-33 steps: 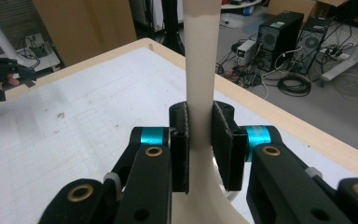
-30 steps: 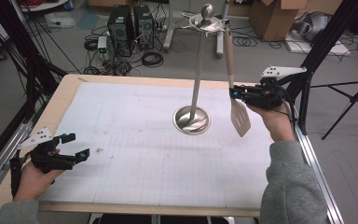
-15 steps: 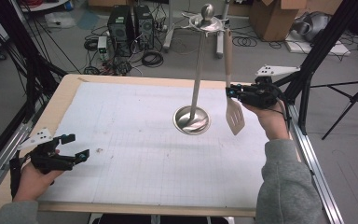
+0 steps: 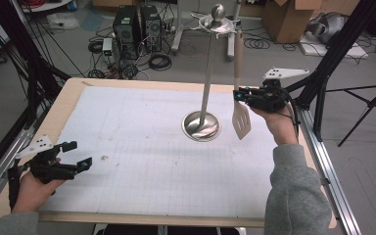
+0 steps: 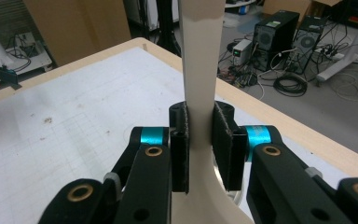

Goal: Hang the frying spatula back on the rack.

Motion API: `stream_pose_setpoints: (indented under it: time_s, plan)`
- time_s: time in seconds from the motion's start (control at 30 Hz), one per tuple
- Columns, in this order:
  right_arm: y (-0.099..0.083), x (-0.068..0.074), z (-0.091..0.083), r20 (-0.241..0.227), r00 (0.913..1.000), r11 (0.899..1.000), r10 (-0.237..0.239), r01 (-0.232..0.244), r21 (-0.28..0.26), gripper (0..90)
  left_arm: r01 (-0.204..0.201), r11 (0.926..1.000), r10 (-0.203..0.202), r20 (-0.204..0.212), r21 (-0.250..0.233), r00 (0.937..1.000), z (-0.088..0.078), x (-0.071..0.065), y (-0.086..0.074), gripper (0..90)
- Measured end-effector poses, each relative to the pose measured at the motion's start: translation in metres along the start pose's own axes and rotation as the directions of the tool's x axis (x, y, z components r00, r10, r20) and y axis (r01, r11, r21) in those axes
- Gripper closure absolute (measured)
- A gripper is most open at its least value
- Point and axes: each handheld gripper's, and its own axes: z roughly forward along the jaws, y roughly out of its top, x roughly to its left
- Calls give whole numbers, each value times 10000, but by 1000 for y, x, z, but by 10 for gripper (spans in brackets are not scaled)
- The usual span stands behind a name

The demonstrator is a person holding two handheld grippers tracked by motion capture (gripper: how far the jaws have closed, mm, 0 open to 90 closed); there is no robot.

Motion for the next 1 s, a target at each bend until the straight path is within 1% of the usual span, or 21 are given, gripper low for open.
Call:
stream_pose_setpoints:
  time_s: [0.2, 0.33, 0.7, 0.8, 0.83, 0.87, 0.9, 1.0]
  plan:
    - [0, -1, 3, 93, 9999, 9999, -142, 142, -42, 775, 3, 10000, -3, -41, 92, 10000, -1, 1, -1, 25]
    - [0, -1, 4, 178, 9997, 9998, -169, 170, -48, 774, 17, 10000, -17, -39, 66, 10000, -2, 1, -1, 25]
    - [0, 0, 7, 372, 9991, 9997, -204, 207, -88, 771, 15, 10000, -15, -45, 68, 10000, -2, 1, -2, 25]
    - [0, 0, 8, 422, 9990, 9999, -117, 121, -89, 757, 18, 10000, -18, -74, 78, 10000, -2, 1, -2, 25]
    - [0, 0, 8, 406, 9991, 9999, -111, 114, -86, 721, 20, 10000, -20, -66, 83, 10000, -2, 1, -2, 25]
    - [0, 0, 9, 419, 9991, 9999, -83, 87, -102, 646, 59, 10000, -58, -84, 52, 9999, -2, 1, -2, 25]
    - [-1, 0, 9, 515, 9987, 10000, -16, 16, 5, 599, 68, 10000, -68, -80, 50, 9999, -3, 2, -2, 25]
    - [-4, 2, 8, 632, 9978, 9996, -198, 184, 219, 487, 47, 10000, -46, -94, 57, 9999, -3, 2, -2, 25]
